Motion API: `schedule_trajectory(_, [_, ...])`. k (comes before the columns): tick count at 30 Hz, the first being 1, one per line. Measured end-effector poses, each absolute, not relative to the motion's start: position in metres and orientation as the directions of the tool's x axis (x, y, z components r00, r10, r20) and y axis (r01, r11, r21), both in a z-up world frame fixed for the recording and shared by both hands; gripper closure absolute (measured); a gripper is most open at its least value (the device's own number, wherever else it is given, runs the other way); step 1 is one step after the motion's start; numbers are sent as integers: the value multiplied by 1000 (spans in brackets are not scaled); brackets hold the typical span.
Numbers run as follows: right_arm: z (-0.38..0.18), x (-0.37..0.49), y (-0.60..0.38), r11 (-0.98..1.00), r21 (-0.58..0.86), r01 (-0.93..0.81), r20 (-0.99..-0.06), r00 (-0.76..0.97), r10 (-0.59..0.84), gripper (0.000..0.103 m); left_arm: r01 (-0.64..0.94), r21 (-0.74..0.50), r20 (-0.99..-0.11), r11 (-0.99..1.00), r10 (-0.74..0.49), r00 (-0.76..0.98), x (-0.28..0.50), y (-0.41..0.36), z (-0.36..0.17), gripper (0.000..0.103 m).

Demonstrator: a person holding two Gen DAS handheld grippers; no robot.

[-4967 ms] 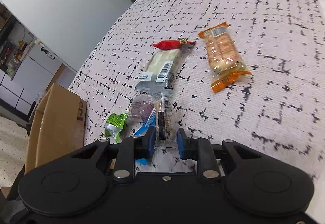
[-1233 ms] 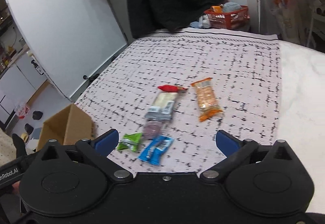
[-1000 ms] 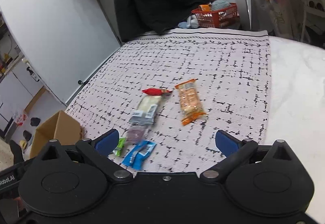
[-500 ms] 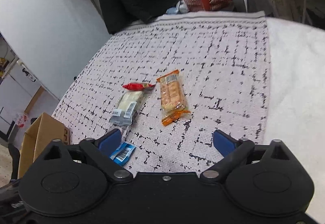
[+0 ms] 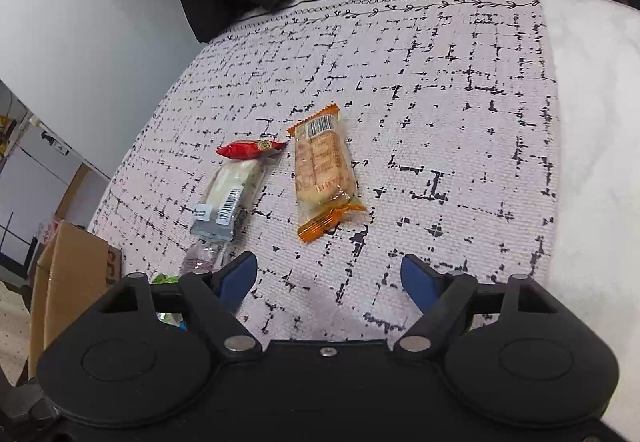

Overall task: Organize snacks
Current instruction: 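Grasp the blue bar with left tool while right tool grasps orange-wrapped biscuit bar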

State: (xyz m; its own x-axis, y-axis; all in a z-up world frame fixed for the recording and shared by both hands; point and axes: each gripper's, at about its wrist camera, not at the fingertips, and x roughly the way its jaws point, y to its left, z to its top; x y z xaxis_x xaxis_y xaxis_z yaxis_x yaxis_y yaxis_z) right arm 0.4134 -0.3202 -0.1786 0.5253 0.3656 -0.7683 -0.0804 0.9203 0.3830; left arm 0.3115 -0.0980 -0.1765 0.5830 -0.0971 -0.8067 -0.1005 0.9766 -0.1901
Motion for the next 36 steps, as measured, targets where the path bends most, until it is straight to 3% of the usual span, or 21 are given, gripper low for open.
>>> schedule_trajectory(6, [-184,428,-317,932,349,-94,-767,542,343,26,-101,-186,-816,977,-96,570,322,-101,-187,30])
schedule_trajectory(11, [-186,445,-307,949,282,-140,-760,571,310,26,-92,-163,-817,982,-82,570,325,-109,-189,53])
schedule_trajectory(16, [-188,450,-295,954,234,-189,-756,581,301,28,-101,-183,-812,978,-92,577,322,-107,-186,59])
schedule_trajectory(22, [-190,447,-272,955,125,-270,-761,591,267,44,-126,-202,-809,971,-93,581,314,-102,-180,63])
schedule_trajectory(24, [-190,445,-270,957,92,-274,-760,602,245,58,-132,-207,-806,969,-93,585,311,-100,-177,64])
schedule_trajectory(29, [-188,438,-268,952,49,-303,-758,610,232,71,-151,-229,-795,962,-95,599,303,-91,-166,64])
schedule_trajectory(36, [-156,415,-263,949,63,-308,-729,636,254,75,-169,-263,-759,950,-96,644,288,-76,-140,64])
